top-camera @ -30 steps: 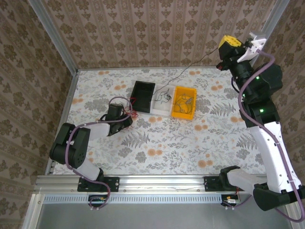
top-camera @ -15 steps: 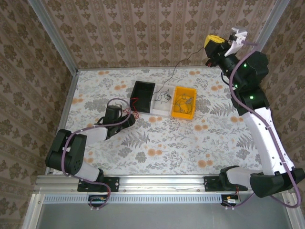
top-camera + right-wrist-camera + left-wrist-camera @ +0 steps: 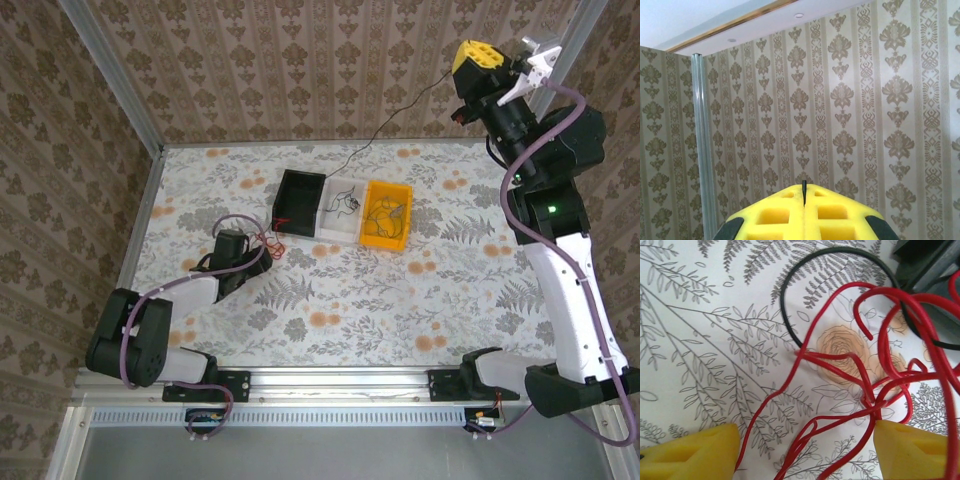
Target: Untangle the cables
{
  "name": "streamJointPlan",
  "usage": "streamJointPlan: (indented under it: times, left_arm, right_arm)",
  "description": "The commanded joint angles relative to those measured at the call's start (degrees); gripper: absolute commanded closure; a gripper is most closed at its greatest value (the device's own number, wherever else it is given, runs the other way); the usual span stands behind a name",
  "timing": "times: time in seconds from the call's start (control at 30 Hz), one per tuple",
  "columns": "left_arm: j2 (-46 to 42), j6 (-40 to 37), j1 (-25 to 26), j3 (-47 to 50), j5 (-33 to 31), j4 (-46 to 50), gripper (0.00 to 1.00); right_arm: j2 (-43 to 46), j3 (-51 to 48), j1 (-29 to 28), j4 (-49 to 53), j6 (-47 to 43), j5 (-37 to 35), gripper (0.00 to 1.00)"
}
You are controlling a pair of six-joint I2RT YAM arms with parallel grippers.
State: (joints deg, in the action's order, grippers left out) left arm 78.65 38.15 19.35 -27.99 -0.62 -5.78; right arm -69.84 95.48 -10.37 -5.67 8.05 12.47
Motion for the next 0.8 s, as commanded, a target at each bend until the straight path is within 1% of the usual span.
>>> streamJointPlan:
  times: [0.0,0.2,0.27,0.43,0.6,0.77]
  left_arm:
    - [0.62,3.31,-0.72,1.24,-5.69,12.21,0.29]
    - [1.1,4.29,-0.63,0.95,-6.68,12.11,0.23]
    - [1.76,3.89,-0.63,0.32,-6.52,12.44,0.18]
    - [4.01,3.4,-0.46,-0.93,-5.96,13.01,0.12]
    - [6.92,4.04,-0.37,-1.88,-5.2,12.83,0.1]
    - [10.33,4.16,-0.37,-3.1,-4.22,12.81,0.1]
  right_arm:
    - [-1.69,2.83,0.18,-3.6,0.22,1.24,1.0]
    - [-4.28,7.94,0.18,-4.74,0.13,1.59,1.0]
    - [-5.01,9.2,0.24,-5.57,0.0,1.7,1.0]
    - [-5.39,11.63,0.21,-6.26,-1.47,0.47,1.0]
    - [-3.81,11.16,0.58,-6.19,-4.33,-1.86,1.0]
    - [-0.04,8.72,3.98,-6.51,-6.28,-6.33,1.0]
